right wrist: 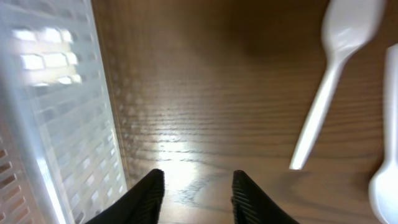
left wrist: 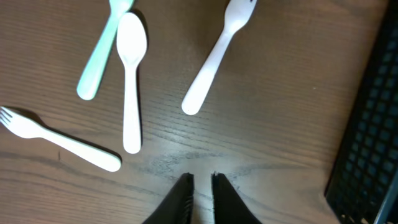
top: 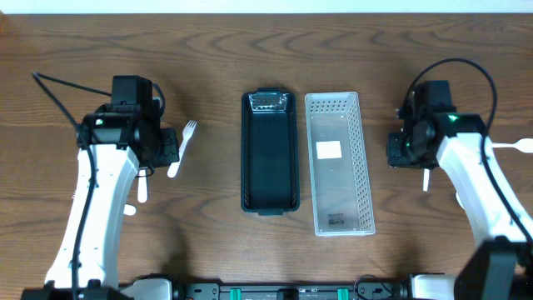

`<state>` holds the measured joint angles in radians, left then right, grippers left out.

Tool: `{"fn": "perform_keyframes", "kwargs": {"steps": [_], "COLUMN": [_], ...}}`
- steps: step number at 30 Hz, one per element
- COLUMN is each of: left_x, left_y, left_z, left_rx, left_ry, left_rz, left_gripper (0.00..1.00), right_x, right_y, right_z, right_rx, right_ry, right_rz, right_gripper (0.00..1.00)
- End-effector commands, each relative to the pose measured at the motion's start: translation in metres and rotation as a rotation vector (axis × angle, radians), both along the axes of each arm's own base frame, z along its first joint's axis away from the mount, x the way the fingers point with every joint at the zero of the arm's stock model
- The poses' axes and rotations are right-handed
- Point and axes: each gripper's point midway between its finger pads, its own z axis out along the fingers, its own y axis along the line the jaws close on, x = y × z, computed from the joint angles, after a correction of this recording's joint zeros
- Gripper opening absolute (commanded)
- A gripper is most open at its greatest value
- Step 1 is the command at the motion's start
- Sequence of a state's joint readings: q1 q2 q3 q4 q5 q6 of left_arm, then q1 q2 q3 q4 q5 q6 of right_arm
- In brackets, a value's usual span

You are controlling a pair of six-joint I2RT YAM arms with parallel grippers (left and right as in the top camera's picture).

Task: Pack container
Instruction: 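Raise both arms and move the right gripper over the right spoons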

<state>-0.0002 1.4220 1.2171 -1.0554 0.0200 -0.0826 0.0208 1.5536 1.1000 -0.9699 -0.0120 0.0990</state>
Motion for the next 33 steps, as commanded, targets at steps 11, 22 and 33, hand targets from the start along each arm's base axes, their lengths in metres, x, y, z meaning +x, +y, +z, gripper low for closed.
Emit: {"fn": "perform_keyframes", "kwargs": {"steps": [11, 22, 33], "left_x": [0.003, 0.003, 0.003], "left_y": [0.001, 0.001, 0.001], "left_z": [-0.017, -0.017, -0.017], "left_rx": [0.000, 0.000, 0.000], "left_ry": [0.068, 0.068, 0.068], "left_rz": [0.008, 0.008, 0.008], "left_gripper": [0.10, 0.11, 0.62], "right_x": [-0.001, 0.027, 0.054], "right_y": [0.066, 0.092, 0.018], "right_z": [-0.037, -0.032, -0.001], "right_rx": [0.261, 0.311, -0.009], "right_ry": [0.123, -0.003, -0.136], "right_rz": [0.182, 0.205, -0.056], "right_gripper": [0.45, 0.46, 0.54]}}
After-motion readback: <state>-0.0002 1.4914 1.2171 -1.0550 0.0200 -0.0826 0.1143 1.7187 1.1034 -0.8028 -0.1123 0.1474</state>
